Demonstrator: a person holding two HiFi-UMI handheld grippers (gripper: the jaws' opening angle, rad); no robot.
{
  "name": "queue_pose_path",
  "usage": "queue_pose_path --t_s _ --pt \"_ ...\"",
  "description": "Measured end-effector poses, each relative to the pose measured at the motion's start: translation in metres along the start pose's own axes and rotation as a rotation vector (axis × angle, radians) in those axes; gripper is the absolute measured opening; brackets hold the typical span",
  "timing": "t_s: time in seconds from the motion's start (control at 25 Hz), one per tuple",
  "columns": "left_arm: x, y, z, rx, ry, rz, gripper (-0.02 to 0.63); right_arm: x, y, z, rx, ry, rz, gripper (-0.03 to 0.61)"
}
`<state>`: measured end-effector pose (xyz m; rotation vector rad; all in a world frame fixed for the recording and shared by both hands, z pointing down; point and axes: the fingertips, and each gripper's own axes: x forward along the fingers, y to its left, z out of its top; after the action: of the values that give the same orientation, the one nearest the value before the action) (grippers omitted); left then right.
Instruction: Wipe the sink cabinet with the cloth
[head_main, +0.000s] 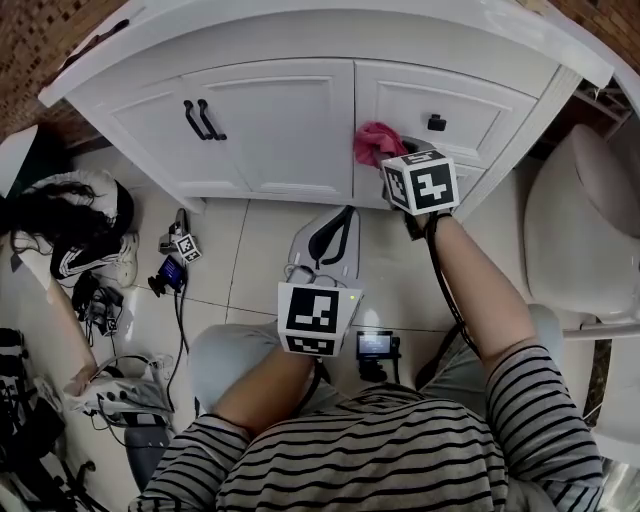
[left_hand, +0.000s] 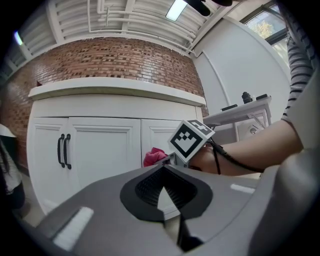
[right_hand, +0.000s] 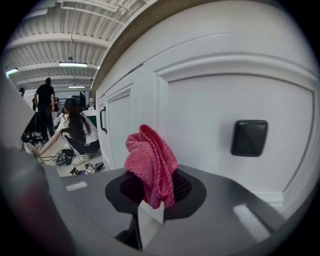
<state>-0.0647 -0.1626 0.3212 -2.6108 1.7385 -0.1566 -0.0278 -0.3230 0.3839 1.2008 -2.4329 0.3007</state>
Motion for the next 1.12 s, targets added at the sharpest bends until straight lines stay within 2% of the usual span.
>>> queue_pose_path --t_s 0.2,0.4,0.52,0.56,0.64,0.8,0.88,1.0,1.12 --pt "0.000 -0.004 0.001 -0.013 -0.002 -0.017 0.002 -0.045 -0.068 -0.030 0.079 0.007 -0.110 0.073" --pt "-0.001 -0.007 -0.001 -0.025 0.004 -0.022 0.002 -0.108 -0.152 -0.058 0.136 0.025 -0.286 0.072" --pt "-0.001 -0.008 0.000 -0.028 0.002 -0.022 0.002 -0.130 -0.177 -0.075 0.176 0.047 -0.369 0.072" --pt "-0.001 -0.009 0.000 -0.029 0.002 -0.025 0.002 -0.131 -0.173 -0.079 0.192 0.046 -0.363 0.071" --pt "-0.002 -0.011 0.001 -0.033 0.001 -0.032 0.002 -0.116 -0.146 -0.080 0.205 0.032 -0.284 0.071" --pt "0.000 -0.013 -0.002 -0.032 0.005 -0.038 0.002 -0.046 -0.050 -0.070 0.102 0.031 -0.046 0.071" --pt "0.000 -0.011 -0.006 -0.027 0.014 -0.034 0.002 -0.007 -0.004 -0.070 0.043 0.046 0.039 0.072" --pt "0.001 -0.003 -0.009 -0.035 0.027 -0.017 0.002 0.033 0.025 -0.071 -0.026 0.070 0.055 0.072" --pt "0.001 0.003 -0.011 -0.069 0.036 -0.012 0.002 0.036 0.002 -0.077 -0.007 0.083 0.013 0.072"
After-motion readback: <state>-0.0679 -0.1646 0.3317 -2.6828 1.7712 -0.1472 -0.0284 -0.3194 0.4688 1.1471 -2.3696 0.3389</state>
